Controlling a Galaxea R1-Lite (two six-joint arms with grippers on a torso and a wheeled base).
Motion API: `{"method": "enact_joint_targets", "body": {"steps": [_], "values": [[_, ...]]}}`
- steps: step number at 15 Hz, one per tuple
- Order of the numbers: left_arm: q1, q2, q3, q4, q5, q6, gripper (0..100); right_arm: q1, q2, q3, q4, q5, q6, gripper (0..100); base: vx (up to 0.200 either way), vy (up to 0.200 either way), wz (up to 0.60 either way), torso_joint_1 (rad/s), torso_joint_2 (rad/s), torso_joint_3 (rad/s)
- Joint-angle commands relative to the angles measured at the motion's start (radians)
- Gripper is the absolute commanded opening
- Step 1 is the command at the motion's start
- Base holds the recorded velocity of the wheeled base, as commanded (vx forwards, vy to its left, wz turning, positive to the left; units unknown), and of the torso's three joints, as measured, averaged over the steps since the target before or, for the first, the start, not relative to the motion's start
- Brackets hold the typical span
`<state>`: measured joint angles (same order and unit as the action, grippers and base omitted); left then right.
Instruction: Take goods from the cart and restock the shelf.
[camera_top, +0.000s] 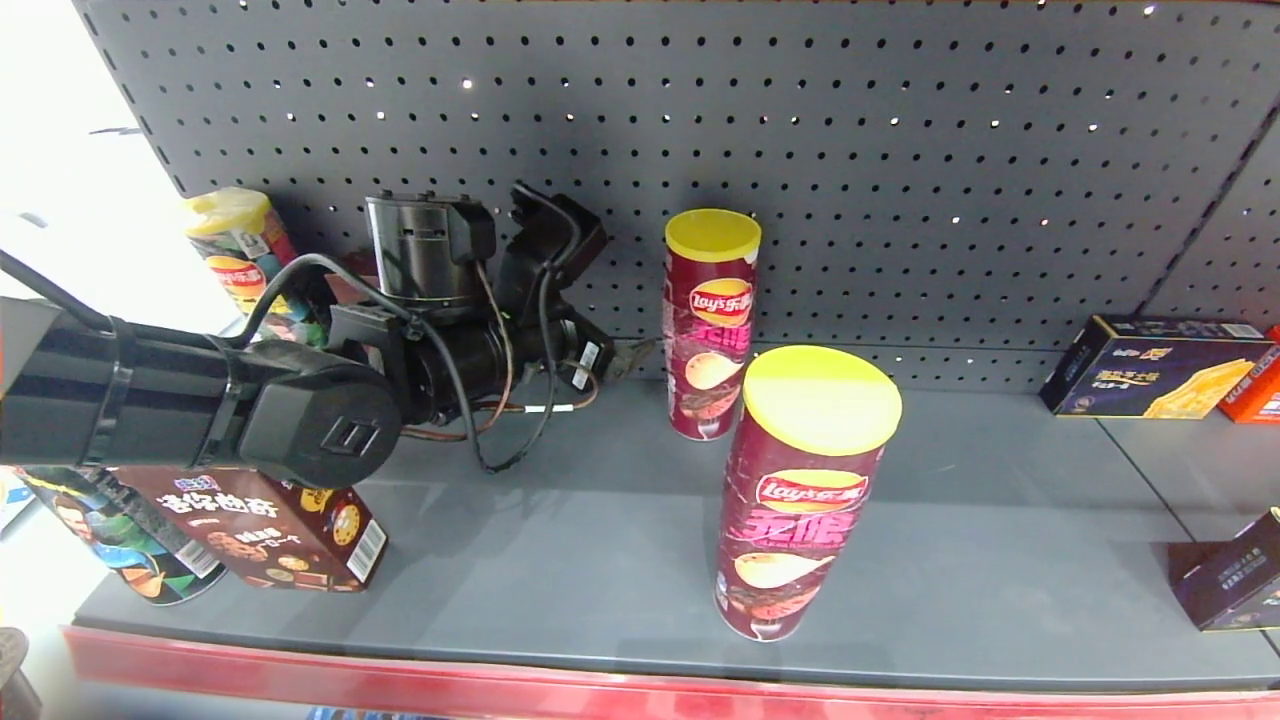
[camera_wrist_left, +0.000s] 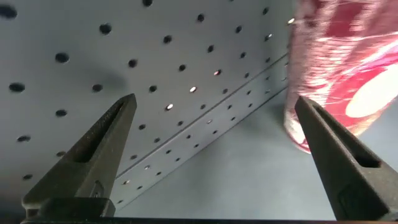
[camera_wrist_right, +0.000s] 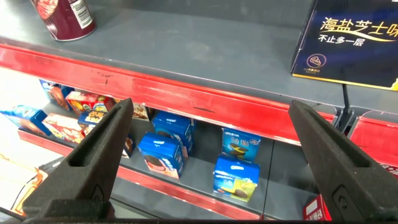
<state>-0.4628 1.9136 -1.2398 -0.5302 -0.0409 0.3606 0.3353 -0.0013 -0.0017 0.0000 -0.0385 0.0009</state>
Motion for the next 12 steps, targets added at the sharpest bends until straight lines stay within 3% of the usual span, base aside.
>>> {"method": "enact_joint_targets", "body": {"steps": [1, 12], "values": [[-0.002, 0.015, -0.003, 0.003, 0.013, 0.006, 100, 0.001, 0.001, 0.0, 0.0, 0.0, -0.001, 100, 0.0, 0.0, 0.0, 0.0, 0.0, 0.0], [-0.037, 0.09, -0.052, -0.001, 0.015, 0.009, 100, 0.001, 0.001, 0.0, 0.0, 0.0, 0.001, 100, 0.0, 0.0, 0.0, 0.0, 0.0, 0.0]]}}
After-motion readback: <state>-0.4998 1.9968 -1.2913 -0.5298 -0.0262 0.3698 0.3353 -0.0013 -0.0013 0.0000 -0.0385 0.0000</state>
